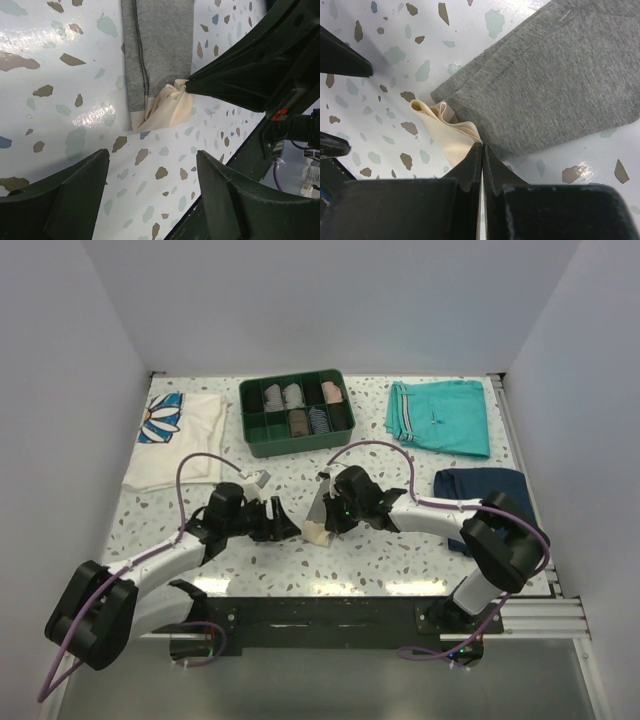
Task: Roll the underwear
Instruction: Roll the underwear to the center of the board.
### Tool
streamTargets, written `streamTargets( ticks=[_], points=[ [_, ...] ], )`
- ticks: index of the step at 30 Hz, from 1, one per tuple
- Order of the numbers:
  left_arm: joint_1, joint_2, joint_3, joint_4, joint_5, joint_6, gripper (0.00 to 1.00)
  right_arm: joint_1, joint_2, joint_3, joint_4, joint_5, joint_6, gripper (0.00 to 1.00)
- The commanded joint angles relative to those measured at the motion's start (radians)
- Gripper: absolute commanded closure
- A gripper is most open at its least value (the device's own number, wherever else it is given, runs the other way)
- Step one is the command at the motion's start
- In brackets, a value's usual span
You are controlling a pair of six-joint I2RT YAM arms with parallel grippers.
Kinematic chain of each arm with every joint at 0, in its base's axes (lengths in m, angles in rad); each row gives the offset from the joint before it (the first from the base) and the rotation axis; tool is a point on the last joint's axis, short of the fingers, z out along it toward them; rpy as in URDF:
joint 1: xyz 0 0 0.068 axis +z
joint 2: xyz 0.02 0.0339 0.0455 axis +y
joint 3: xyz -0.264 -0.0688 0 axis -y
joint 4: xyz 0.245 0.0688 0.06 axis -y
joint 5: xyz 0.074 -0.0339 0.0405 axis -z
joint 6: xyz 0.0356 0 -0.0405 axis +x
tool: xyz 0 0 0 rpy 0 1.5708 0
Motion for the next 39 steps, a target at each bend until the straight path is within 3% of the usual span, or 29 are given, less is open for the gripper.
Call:
streamTargets(
  ticks=[1,12,24,39],
  points=[
    [0.003,0.084,-0.035,0.162,0.091,-0.002,0.24,-0.002,0.005,-0.003,-0.002,0.023,-0.008,1.0],
    [0.005,0.309,-0.029,0.451,0.164,-0.001,0.24,-0.004,-0.013,-0.013,-0.012,0.017,-0.023,1.0],
    [0.005,0.506,-0.011,0.577,0.186,-0.038,0.33,-0.002,-0.021,-0.019,-0.009,0.014,-0.025,1.0],
    [0.005,0.578,0.024,0.531,0.14,-0.038,0.64,-0.002,-0.024,-0.008,-0.003,-0.019,-0.039,1.0]
  ],
)
